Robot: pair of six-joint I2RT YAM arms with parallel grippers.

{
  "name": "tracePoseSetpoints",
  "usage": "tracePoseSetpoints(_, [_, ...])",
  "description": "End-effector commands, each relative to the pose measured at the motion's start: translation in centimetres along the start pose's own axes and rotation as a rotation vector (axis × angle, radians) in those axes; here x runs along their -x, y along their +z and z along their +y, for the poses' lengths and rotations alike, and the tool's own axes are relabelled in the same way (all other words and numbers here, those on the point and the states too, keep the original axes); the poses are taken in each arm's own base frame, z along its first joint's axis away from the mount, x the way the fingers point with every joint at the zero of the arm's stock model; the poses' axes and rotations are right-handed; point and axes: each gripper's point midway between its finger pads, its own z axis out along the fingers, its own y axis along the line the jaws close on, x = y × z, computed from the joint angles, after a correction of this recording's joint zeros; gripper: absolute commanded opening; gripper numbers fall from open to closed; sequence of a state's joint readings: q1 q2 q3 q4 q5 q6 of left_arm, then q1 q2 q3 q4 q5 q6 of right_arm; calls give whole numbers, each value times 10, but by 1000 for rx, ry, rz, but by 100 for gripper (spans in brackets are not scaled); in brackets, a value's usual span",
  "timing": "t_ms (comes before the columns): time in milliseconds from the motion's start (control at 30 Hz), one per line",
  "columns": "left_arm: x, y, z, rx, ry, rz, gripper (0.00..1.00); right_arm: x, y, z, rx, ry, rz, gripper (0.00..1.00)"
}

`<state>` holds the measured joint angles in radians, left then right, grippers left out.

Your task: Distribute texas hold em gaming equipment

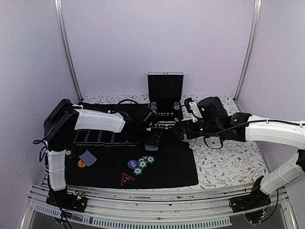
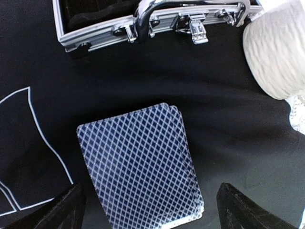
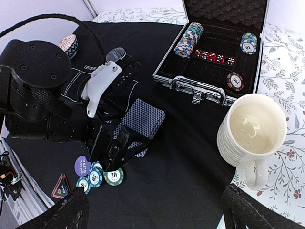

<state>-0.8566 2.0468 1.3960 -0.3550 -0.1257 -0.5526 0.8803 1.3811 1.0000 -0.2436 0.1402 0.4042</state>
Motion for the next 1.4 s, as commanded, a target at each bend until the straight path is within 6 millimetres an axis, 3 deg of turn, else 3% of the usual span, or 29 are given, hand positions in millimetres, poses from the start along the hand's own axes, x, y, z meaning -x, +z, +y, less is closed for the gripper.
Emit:
tracePoseSetpoints(0, [2, 9, -5, 19, 5, -4, 98, -3, -5, -6, -14, 9, 4, 99])
tracePoseSetpoints(233, [4, 17, -12, 74, 53, 4, 98, -5, -6, -8, -18, 9, 8, 99])
tracePoseSetpoints(733, [-15, 24, -1, 192, 160, 40, 98, -9, -4, -7, -15, 1, 19, 99])
tracePoseSetpoints(967, [-21, 26, -8, 126, 158, 59, 69, -10, -7, -8, -14, 4, 17, 99])
tracePoseSetpoints(1133, [-23, 24, -19, 41, 150, 64, 62, -9, -10, -10, -22, 5, 10, 99])
tracePoseSetpoints(1367, [-27, 18, -10, 29, 163, 65, 57, -1, -22, -11, -17, 12, -28, 99])
